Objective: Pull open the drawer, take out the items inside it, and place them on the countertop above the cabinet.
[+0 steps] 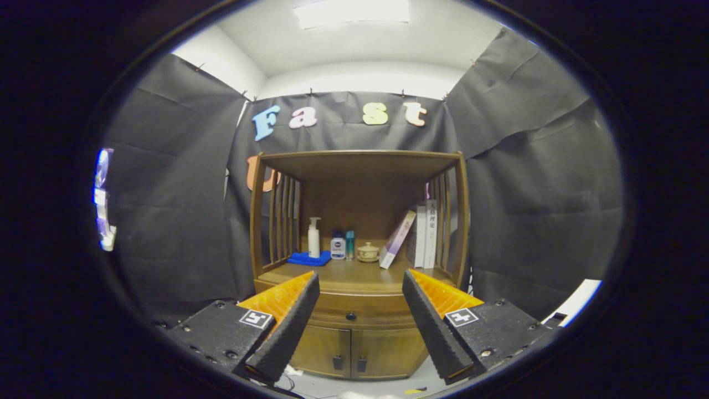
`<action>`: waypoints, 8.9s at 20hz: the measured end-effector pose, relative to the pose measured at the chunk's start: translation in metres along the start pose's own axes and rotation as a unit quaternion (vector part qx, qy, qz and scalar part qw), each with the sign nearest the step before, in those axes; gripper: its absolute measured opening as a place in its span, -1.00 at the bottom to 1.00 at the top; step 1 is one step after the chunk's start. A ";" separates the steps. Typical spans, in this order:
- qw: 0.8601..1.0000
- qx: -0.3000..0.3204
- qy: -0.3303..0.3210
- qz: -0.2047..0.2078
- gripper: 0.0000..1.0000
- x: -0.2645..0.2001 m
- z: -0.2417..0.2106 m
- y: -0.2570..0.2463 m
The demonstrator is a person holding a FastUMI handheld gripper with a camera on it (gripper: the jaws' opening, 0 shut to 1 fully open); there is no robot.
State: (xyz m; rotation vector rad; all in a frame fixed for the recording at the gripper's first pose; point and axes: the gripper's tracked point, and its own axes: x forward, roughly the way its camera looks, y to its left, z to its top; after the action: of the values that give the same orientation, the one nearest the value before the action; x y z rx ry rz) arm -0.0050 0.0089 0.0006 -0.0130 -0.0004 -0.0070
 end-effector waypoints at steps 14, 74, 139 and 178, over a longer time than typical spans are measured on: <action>1.000 -0.005 0.017 0.004 0.96 0.025 -0.038 0.014; 0.980 -0.009 0.199 0.002 -0.52 0.079 -0.222 0.009; 0.942 0.000 0.334 0.036 0.76 0.142 -0.105 0.005; 0.870 0.067 0.487 0.044 -0.56 0.106 -0.108 -0.005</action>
State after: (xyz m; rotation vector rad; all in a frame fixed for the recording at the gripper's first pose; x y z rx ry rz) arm 0.1007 0.0015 -0.1073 0.1311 1.0173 0.0793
